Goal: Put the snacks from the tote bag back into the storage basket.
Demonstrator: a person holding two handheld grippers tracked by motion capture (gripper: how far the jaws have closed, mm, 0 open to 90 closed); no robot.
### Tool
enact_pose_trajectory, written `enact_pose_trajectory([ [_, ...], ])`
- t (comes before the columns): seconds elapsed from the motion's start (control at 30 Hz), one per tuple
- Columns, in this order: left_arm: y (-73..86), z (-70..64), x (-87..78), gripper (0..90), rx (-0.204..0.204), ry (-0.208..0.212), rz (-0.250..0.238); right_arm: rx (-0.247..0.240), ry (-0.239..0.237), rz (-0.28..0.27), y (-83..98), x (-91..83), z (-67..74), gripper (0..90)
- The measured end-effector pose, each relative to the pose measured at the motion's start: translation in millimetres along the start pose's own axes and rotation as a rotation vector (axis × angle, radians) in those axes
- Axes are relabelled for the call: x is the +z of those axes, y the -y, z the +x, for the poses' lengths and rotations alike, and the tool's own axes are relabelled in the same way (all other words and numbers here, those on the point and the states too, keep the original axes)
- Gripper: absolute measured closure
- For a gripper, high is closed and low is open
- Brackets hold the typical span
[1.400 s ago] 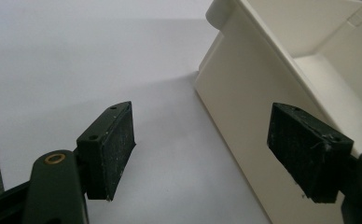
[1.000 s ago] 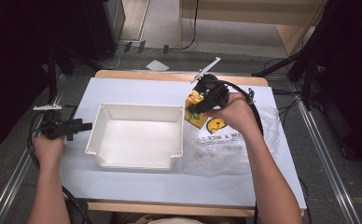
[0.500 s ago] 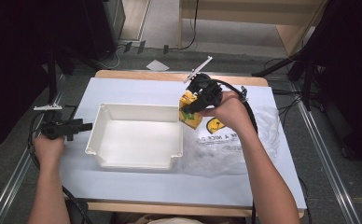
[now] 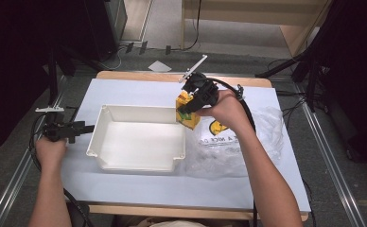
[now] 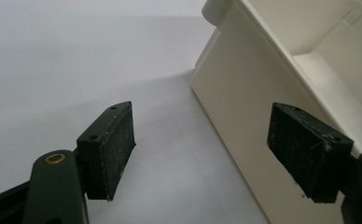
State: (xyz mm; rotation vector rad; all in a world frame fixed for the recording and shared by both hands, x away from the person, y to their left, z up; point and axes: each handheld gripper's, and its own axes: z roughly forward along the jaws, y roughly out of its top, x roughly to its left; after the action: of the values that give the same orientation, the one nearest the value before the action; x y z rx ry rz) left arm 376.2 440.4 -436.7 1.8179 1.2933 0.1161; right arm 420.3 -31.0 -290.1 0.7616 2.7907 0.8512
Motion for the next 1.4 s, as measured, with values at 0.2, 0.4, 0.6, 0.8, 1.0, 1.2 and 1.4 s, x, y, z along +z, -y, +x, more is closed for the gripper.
enact_pose_trajectory([
  [0.2, -0.3, -0.1, -0.9, 24.3, 0.002, 0.001, -0.005, -0.012, -0.01, 0.005, -6.6, 6.3, 2.7, 52.8],
  [0.4, -0.1, 0.3, -2.0, 24.3, -0.001, 0.003, -0.011, -0.01, -0.012, 0.011, -11.2, 10.3, 4.4, 52.9],
  [0.6, 0.1, 0.3, -2.4, 24.3, -0.003, 0.002, -0.014, -0.017, -0.021, 0.005, -14.2, 13.1, 5.2, 52.9],
  [0.8, 0.3, 0.9, -3.0, 24.3, -0.005, 0.003, -0.016, -0.017, -0.027, 0.012, -17.2, 18.0, 7.0, 52.9],
  [1.0, 0.2, 0.9, -2.8, 24.3, -0.005, 0.003, -0.016, -0.026, -0.038, 0.006, -22.1, 23.7, 9.5, 52.9],
  [1.2, 0.4, 1.4, -3.3, 24.3, -0.004, 0.003, -0.02, -0.027, -0.043, 0.012, -27.0, 29.9, 13.3, 52.9],
  [1.4, 0.3, 1.4, -3.0, 24.4, -0.005, 0.005, -0.019, -0.03, -0.049, 0.02, -29.3, 36.6, 14.7, 52.9],
])
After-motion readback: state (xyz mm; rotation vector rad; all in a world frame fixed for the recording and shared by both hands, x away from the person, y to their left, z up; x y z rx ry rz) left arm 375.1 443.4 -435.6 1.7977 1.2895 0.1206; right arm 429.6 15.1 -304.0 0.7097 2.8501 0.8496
